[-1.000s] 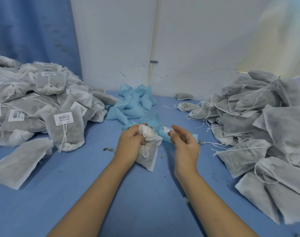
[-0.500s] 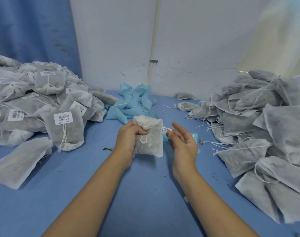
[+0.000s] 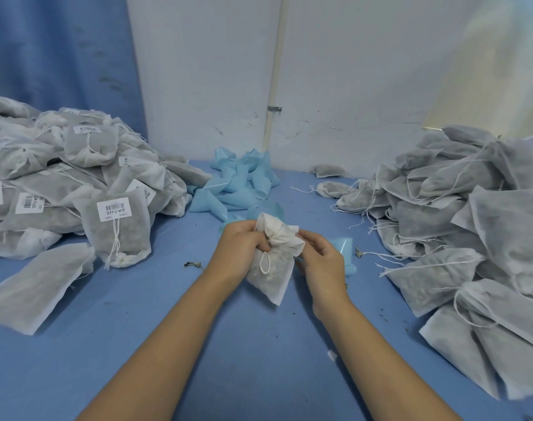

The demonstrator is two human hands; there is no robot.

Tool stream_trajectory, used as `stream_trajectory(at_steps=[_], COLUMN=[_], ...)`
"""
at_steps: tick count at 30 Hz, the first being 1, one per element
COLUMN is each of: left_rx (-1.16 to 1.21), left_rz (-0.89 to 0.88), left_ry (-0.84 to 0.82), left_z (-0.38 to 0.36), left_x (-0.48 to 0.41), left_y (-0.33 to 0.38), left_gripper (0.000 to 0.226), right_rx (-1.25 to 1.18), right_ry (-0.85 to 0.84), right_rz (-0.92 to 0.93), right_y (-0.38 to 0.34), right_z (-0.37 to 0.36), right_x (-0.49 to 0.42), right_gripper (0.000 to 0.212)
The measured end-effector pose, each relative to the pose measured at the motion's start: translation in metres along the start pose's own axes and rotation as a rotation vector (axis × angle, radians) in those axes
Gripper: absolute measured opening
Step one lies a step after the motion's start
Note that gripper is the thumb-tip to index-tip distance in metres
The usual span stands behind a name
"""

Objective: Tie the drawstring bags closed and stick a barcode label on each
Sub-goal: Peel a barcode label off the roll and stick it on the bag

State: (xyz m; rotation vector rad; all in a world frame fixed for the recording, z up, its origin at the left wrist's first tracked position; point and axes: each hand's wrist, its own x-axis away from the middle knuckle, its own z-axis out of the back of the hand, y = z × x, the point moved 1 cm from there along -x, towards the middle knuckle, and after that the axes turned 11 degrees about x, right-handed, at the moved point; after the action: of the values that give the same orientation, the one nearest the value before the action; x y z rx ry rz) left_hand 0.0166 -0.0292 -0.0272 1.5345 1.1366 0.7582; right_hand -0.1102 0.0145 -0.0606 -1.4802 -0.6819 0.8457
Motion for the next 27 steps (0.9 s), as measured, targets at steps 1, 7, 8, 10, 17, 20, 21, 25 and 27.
stream_trajectory(at_steps=[1, 7, 8, 10, 17, 20, 21, 25, 27], left_rx=[-0.012, -0.084, -0.089, -0.114, -0.01, 0.069, 0.083, 0.116, 0.122], left_rz=[-0.001, -0.03, -0.033, -0.055, -0.228, -0.321, -0.343, -0.391, -0.389], left_ry=[-0.003, 0.019, 0.019, 0.009, 0.085, 0.159, 0.178, 0.202, 0.199], left_z=[0.0, 0.002, 0.002, 0.002, -0.003, -0.002, -0.002, -0.002, -0.004], left_x=[0.0, -0.004, -0.005, -0.005, -0.003, -0.003, -0.002, -0.001, -0.002], left_y=[0.0, -0.003, -0.004, -0.006, 0.0, 0.001, 0.001, 0.001, 0.001], left_gripper=[0.02, 0.015, 0.015, 0.013, 0.046, 0.047, 0.047, 0.046, 0.044], right_rx=[0.024, 0.061, 0.064, 0.087, -0.004, -0.228, -0.332, -0.586, -0.576], right_ry=[0.006, 0.036, 0.03, 0.037, 0.254, 0.201, 0.156, -0.021, -0.071], right_rz=[0.017, 0.037, 0.035, 0.023, -0.015, -0.094, -0.137, -0.282, -0.298], right_y=[0.001, -0.001, -0.002, -0.002, -0.009, -0.018, -0.021, -0.028, -0.028], right_z=[0.001, 0.003, 0.004, 0.002, 0.001, 0.0, -0.004, -0.022, -0.027], right_x=[0.0, -0.002, -0.002, -0.002, -0.001, 0.003, 0.005, 0.015, 0.018], right_gripper=[0.016, 0.013, 0.013, 0.013, 0.011, 0.013, 0.014, 0.009, 0.006])
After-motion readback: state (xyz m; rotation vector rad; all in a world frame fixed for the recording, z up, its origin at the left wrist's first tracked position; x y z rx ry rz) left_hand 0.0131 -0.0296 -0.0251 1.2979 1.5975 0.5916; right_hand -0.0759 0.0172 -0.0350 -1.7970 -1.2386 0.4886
